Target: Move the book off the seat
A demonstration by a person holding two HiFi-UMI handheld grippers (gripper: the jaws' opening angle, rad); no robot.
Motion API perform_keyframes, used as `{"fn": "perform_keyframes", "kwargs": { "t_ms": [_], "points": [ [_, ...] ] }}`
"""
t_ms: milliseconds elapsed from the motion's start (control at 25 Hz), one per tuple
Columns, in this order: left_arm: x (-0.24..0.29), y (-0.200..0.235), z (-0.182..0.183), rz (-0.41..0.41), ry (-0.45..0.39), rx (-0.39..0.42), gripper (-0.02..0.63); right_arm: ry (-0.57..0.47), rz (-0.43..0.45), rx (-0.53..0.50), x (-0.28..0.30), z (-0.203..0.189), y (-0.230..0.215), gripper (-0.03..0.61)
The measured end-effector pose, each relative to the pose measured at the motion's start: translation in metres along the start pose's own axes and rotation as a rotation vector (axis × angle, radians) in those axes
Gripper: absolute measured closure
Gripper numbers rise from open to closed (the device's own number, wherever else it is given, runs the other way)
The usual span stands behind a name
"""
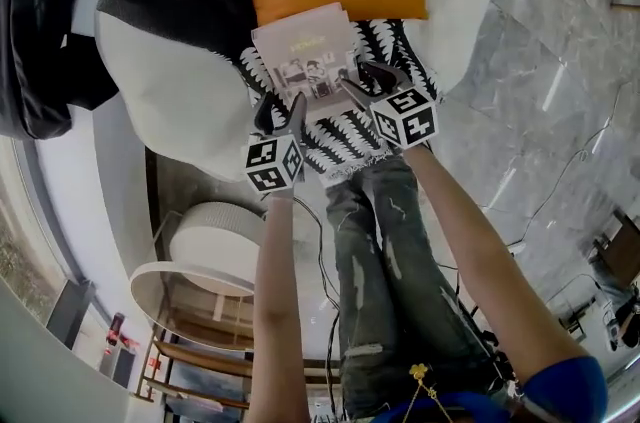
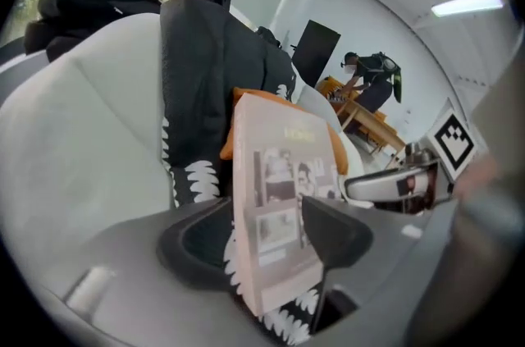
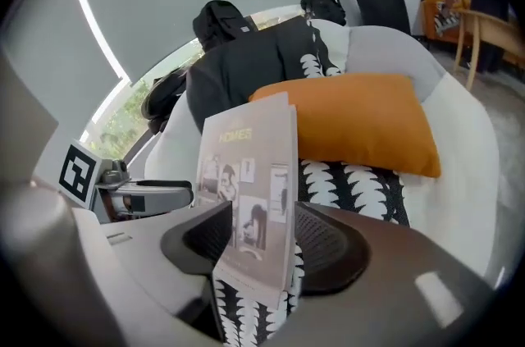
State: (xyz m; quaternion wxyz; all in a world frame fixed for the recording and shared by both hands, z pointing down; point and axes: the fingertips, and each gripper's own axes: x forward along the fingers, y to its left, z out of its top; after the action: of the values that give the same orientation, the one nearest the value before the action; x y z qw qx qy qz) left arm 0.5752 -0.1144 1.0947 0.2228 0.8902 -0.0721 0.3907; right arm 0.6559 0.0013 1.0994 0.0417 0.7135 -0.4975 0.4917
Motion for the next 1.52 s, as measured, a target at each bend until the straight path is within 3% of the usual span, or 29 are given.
{"fn": "perform_keyframes", "kwargs": {
  "t_ms": [80,240,280,400,680,920,1200,1520],
  "points": [
    [0.009,0.009,-0.004,-0.005,0.015,-0.006,0.335,0.008,0.019,0.032,0.010,-0.002,-0.005,0.304],
    [0.031,0.007,-0.013,-0.070,0.084,0.050,0.327,0.057,0.072,0.031,0.027,-0.010,-0.009,0.282],
    [0.035,0.005,-0.016,-0.096,0.105,0.049,0.327,0.069,0.084,0.034,0.031,-0.011,-0.009,0.286],
    [0.038,0.001,-0.019,-0.122,0.136,0.030,0.342,0.082,0.086,0.061,0.035,-0.011,-0.007,0.375],
    [0.006,-0.023,-0.015,-0.069,0.156,0.043,0.357,0.110,0.054,-0.003,0.000,-0.008,0.004,0.382],
    [-0.043,-0.053,0.025,-0.033,0.092,-0.008,0.360,0.063,0.032,-0.033,-0.054,0.032,0.029,0.384],
    [-0.125,-0.108,0.088,-0.022,0.035,0.010,0.359,-0.005,0.025,-0.066,-0.153,0.084,0.067,0.383],
    [-0.255,-0.179,0.162,-0.006,-0.053,0.013,0.359,-0.055,0.027,-0.124,-0.289,0.145,0.137,0.385]
  ]
}}
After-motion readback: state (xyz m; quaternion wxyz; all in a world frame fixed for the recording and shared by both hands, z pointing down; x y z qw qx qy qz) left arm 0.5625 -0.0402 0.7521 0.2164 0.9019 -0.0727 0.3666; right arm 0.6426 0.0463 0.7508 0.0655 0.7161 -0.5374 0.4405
